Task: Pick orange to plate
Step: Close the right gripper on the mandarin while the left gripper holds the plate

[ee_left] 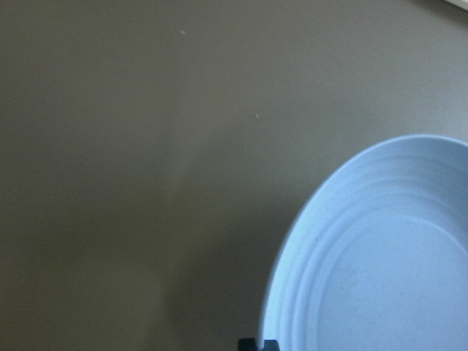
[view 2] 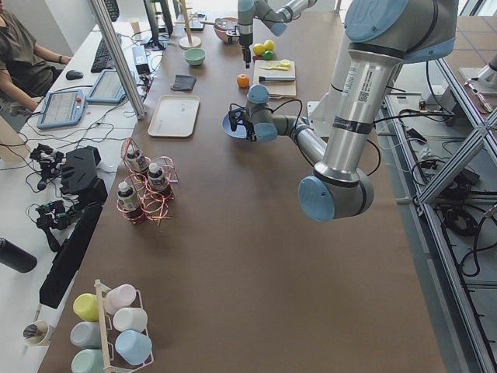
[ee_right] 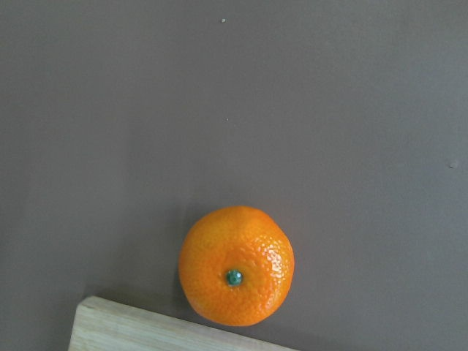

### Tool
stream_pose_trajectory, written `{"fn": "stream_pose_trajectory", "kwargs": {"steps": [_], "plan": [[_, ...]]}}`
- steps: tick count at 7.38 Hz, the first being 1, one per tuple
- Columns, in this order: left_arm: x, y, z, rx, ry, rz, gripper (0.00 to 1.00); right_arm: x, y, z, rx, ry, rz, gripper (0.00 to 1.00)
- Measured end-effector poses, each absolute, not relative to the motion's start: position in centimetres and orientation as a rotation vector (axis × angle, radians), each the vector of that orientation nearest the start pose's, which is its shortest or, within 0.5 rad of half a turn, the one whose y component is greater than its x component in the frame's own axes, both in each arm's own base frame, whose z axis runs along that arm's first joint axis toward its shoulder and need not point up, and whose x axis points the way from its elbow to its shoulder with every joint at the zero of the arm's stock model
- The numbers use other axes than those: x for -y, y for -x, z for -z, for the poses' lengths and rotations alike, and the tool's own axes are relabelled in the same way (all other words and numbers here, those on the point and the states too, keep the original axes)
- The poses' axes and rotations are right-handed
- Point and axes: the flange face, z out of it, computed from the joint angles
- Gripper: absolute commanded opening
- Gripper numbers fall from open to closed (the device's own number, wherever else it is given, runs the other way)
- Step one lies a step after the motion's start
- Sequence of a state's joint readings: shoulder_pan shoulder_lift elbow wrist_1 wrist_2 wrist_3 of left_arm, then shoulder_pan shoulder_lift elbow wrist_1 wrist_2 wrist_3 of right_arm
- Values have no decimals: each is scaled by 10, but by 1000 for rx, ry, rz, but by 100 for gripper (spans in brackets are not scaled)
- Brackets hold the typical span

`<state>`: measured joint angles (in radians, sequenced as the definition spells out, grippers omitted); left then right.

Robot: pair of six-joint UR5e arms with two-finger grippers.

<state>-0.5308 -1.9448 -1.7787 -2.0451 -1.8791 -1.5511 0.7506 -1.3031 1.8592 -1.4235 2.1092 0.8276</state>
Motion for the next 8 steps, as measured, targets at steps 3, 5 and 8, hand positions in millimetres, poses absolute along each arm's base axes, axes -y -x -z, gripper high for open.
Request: {"fn": "stream_pose_trajectory", "kwargs": {"steps": [3, 5, 8], "plan": [[361, -530, -268, -1101, -16, 290, 0, 455, 399, -373, 814, -93, 197, 99], [348, -541, -261, -1109, -15, 278, 9, 462, 417, -379, 785, -96, 197, 97], [340, -546, -254, -1121, -13, 264, 97, 479, 435, -385, 751, -97, 185, 0]]}}
